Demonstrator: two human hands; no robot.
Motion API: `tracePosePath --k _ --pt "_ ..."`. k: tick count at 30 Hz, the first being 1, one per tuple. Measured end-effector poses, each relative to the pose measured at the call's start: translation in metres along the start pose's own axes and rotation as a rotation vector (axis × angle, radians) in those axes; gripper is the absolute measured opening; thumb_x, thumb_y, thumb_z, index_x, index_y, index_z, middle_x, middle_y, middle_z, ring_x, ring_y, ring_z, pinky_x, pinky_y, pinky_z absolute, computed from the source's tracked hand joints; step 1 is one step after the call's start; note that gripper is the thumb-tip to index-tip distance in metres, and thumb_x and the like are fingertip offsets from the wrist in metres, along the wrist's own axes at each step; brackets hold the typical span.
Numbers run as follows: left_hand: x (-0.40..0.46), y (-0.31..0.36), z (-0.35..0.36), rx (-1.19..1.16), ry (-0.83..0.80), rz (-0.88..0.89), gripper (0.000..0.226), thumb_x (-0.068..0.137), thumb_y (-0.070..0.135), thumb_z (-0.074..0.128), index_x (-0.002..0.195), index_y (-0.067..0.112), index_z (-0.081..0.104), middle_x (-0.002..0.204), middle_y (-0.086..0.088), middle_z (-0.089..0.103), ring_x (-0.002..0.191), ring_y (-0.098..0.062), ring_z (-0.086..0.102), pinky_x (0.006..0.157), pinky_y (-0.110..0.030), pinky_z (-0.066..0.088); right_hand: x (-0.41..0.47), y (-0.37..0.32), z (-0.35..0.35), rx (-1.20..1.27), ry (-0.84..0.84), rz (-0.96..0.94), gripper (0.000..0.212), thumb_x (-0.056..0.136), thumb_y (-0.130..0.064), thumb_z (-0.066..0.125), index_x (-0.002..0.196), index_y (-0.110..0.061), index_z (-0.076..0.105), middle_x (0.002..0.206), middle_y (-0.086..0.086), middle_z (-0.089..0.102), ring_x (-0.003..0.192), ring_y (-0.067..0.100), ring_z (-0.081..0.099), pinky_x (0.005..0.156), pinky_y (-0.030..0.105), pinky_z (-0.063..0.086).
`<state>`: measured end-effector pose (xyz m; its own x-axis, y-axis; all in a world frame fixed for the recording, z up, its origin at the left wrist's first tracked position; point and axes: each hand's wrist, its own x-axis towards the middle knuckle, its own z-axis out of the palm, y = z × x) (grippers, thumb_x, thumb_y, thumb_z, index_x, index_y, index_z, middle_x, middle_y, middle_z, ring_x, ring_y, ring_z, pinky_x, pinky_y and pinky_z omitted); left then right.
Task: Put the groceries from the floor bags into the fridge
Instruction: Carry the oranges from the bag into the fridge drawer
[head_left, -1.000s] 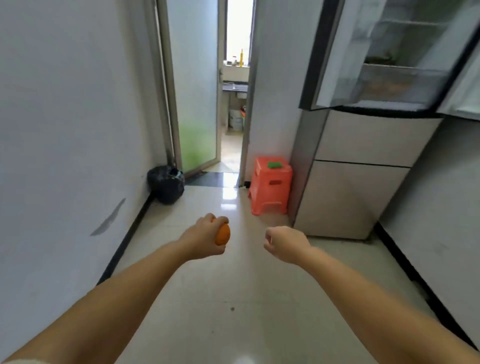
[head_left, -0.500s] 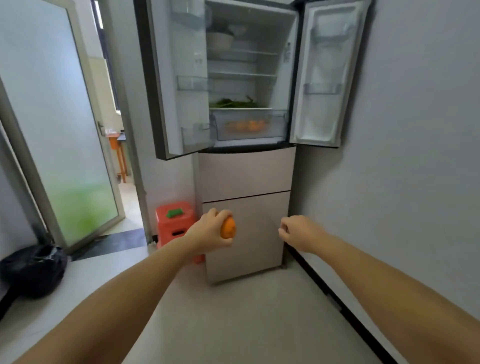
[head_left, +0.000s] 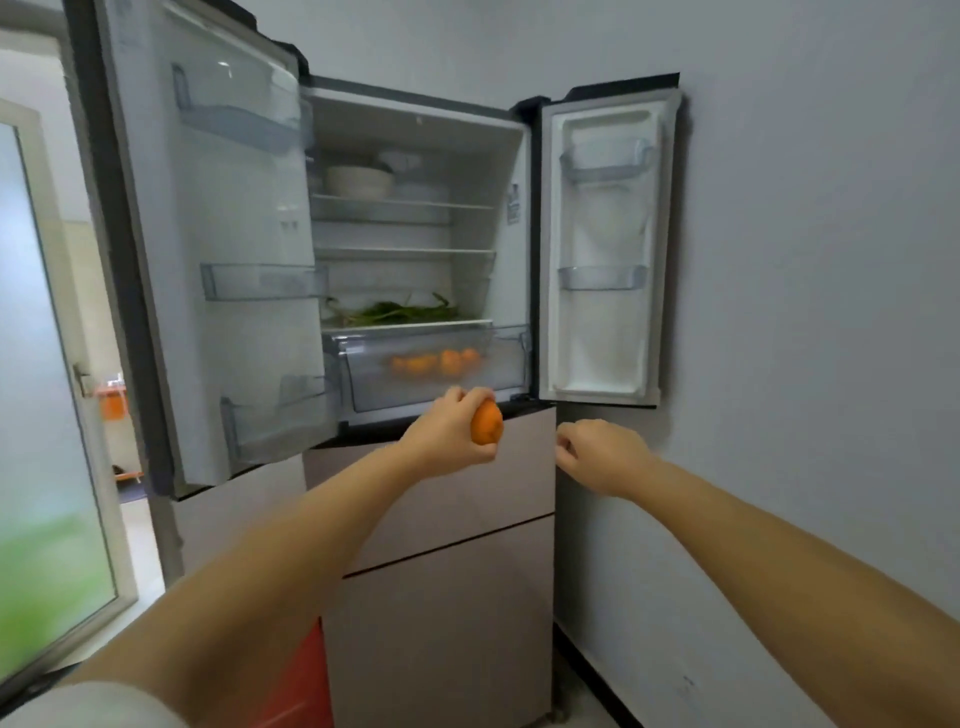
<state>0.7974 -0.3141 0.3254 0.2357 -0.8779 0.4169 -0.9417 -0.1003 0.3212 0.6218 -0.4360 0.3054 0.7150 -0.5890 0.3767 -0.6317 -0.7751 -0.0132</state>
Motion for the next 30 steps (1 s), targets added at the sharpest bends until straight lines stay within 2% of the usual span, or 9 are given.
tracePosePath --k 7,11,14,17,20,26,28,30 --pt "0.118 -0.043 0.048 -0.028 -0.015 0.015 0.067 0.077 0.036 0.07 0.133 0.031 0.034 0.131 -0.002 0.038 0.116 -0.024 0.046 0.095 -0.043 0.049 0.128 0.053 0.045 0.003 0.016 -0.077 0.026 0.096 -0.033 0.04 0.104 -0.017 0.059 0.097 0.005 0.063 0.085 0.025 0.059 0.067 0.034 0.046" --pt "0.188 -0.076 0.054 0.031 0.04 -0.009 0.067 0.078 0.033 0.07 0.134 0.03 0.034 0.133 -0.003 0.038 0.117 -0.023 0.045 0.096 -0.04 0.047 0.22 0.072 0.063 0.05 0.099 -0.166 0.025 0.095 -0.033 0.041 0.097 -0.017 0.06 0.091 0.004 0.063 0.078 0.022 0.057 0.064 0.032 0.046" --pt "0.251 -0.097 0.048 0.071 0.074 -0.053 0.066 0.075 0.034 0.071 0.131 0.033 0.035 0.131 -0.001 0.04 0.115 -0.023 0.046 0.093 -0.042 0.048 0.286 0.089 0.076 0.041 0.107 -0.237 0.025 0.094 -0.032 0.04 0.097 -0.018 0.06 0.094 0.005 0.064 0.081 0.024 0.059 0.069 0.036 0.05" --pt "0.305 -0.113 0.042 0.015 0.187 -0.114 0.067 0.075 0.033 0.072 0.13 0.029 0.035 0.129 -0.003 0.041 0.11 -0.02 0.047 0.09 -0.038 0.047 0.347 0.105 0.081 0.055 0.137 -0.282 0.027 0.095 -0.031 0.04 0.102 -0.016 0.061 0.098 0.005 0.064 0.085 0.024 0.059 0.073 0.038 0.051" --pt "0.345 -0.132 0.042 0.034 0.172 -0.151 0.07 0.077 0.032 0.074 0.133 0.023 0.034 0.131 -0.006 0.041 0.109 -0.021 0.048 0.089 -0.036 0.048 0.401 0.115 0.101 0.099 0.134 -0.274 0.03 0.095 -0.031 0.039 0.104 -0.015 0.061 0.104 0.006 0.064 0.089 0.024 0.059 0.074 0.038 0.051" --pt "0.432 -0.189 0.043 0.11 0.157 -0.118 0.071 0.076 0.041 0.072 0.136 0.03 0.035 0.132 -0.003 0.042 0.107 -0.019 0.048 0.083 -0.029 0.042 0.5 0.123 0.15 0.257 0.382 -0.296 0.029 0.095 -0.025 0.046 0.119 -0.015 0.059 0.117 0.004 0.056 0.11 0.02 0.051 0.088 0.036 0.044" --pt "0.467 -0.205 0.04 0.185 0.129 -0.08 0.071 0.077 0.042 0.071 0.138 0.026 0.036 0.133 -0.006 0.045 0.113 -0.023 0.049 0.086 -0.028 0.04 0.528 0.125 0.165 0.274 0.404 -0.274 0.026 0.096 -0.025 0.043 0.111 -0.015 0.062 0.111 0.005 0.059 0.106 0.023 0.053 0.084 0.036 0.041" --pt "0.505 -0.222 0.038 0.239 0.082 -0.046 0.07 0.077 0.043 0.071 0.136 0.024 0.038 0.132 -0.007 0.049 0.114 -0.024 0.05 0.089 -0.031 0.043 0.55 0.128 0.177 0.26 0.451 -0.212 0.037 0.097 -0.031 0.034 0.09 -0.012 0.065 0.093 0.009 0.065 0.088 0.029 0.06 0.066 0.032 0.037"
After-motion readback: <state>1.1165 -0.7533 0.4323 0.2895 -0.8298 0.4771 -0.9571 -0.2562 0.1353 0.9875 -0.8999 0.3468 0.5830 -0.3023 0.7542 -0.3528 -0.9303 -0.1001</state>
